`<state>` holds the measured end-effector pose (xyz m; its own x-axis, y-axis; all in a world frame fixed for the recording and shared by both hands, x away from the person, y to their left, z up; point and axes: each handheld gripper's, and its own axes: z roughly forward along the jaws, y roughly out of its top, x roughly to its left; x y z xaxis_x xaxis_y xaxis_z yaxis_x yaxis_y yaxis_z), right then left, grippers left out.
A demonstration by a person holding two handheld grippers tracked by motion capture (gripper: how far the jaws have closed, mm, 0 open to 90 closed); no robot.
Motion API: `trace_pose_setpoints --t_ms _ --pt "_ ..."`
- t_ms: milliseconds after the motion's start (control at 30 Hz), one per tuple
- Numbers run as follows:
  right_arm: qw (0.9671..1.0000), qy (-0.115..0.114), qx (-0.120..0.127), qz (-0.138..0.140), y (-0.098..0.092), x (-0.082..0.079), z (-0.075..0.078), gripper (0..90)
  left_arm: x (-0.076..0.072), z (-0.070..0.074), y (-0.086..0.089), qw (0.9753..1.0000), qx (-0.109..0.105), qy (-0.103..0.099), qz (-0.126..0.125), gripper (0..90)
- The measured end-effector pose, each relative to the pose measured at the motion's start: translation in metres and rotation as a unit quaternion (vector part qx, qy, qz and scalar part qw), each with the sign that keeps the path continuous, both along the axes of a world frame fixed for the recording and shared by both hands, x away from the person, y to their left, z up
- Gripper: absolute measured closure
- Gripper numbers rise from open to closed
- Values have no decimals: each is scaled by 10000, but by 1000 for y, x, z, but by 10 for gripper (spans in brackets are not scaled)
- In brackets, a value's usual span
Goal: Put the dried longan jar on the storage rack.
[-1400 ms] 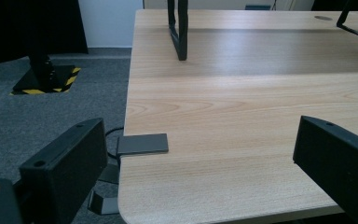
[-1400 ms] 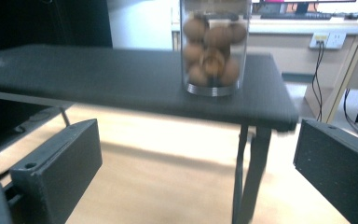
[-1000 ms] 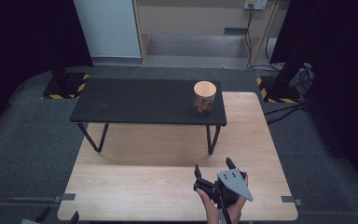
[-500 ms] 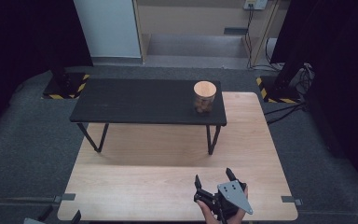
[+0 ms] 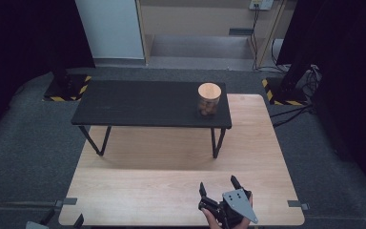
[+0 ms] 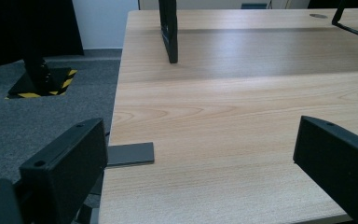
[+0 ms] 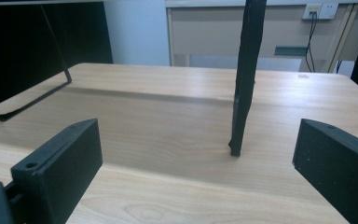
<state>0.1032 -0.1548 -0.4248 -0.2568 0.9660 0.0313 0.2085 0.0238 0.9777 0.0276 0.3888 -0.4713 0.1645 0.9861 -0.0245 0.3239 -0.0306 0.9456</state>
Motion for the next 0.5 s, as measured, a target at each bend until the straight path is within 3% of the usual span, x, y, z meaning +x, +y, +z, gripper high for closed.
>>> trace_pose_setpoints --t_ms 500 --pt "9999 30 59 -121 -10 -9 -25 14 16 5 -3 9999 74 -48 -133 12"
